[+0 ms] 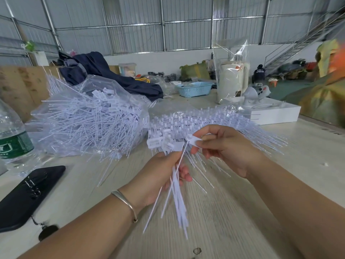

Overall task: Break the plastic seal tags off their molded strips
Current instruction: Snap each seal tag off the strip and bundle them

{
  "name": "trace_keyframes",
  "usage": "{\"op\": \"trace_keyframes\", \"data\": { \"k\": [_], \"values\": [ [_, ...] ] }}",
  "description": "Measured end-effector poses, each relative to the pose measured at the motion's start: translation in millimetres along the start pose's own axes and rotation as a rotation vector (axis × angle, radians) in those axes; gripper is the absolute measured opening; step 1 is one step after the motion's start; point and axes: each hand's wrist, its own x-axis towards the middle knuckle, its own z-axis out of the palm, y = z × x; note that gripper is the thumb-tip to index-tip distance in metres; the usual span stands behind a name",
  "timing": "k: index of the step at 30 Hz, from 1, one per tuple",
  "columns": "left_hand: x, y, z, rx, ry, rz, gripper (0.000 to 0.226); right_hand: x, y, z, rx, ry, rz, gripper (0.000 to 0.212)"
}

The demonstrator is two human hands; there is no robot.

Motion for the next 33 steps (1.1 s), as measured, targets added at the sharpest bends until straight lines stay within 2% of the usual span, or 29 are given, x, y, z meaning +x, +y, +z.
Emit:
{"op": "trace_keyframes", "data": {
  "k": [5,8,10,11,15,18,20,21,22,24,26,28,31,33],
  "values": [
    [-2,3,4,-0.041,-0.083,0.028,0.037,-1,6,15,-0.117,0.142,-0.199,0.011],
    [-1,12,0,-0.134,-0.086,0.101,0.038,-2,4,25,-0.070,0.151,-0.167,0.037],
    [0,19,-5,-0.324,-0.041,0.201,0.044,-4,0,30,0.009,0.046,-0.057,0.060],
    [0,23,-6,-0.408,-0.014,0.249,0.048,-5,-1,33,0.035,-0.036,-0.001,0.065],
    [-2,31,-6,-0.611,0.136,0.367,0.055,-12,3,54,-0.008,-0.365,0.105,0.053],
    [-6,24,-5,-0.364,0.368,0.451,0.063,-15,6,66,0.057,-0.455,0.150,0.034],
    [-5,19,-4,-0.139,0.489,0.495,0.061,-18,8,69,-0.040,-0.488,0.153,0.009],
    [-3,17,-3,-0.062,0.512,0.502,0.057,-19,10,70,-0.128,-0.468,0.151,0.013],
    [-1,15,-2,-0.005,0.513,0.497,0.053,-19,12,71,-0.193,-0.431,0.150,0.023],
    [0,10,0,0.071,0.447,0.462,0.045,-17,13,72,-0.154,-0.329,0.151,0.035],
    [0,3,6,0.109,0.320,0.408,0.038,-14,14,71,-0.076,-0.228,0.127,0.034],
    [0,-2,11,0.171,0.248,0.378,0.034,-11,15,68,-0.102,-0.160,0.094,0.033],
    [1,-4,12,0.209,0.283,0.415,0.027,-11,13,65,-0.240,-0.152,0.025,0.030],
    [0,-1,11,0.207,0.306,0.445,0.031,-12,12,67,-0.358,-0.167,-0.049,0.027]
  ]
}}
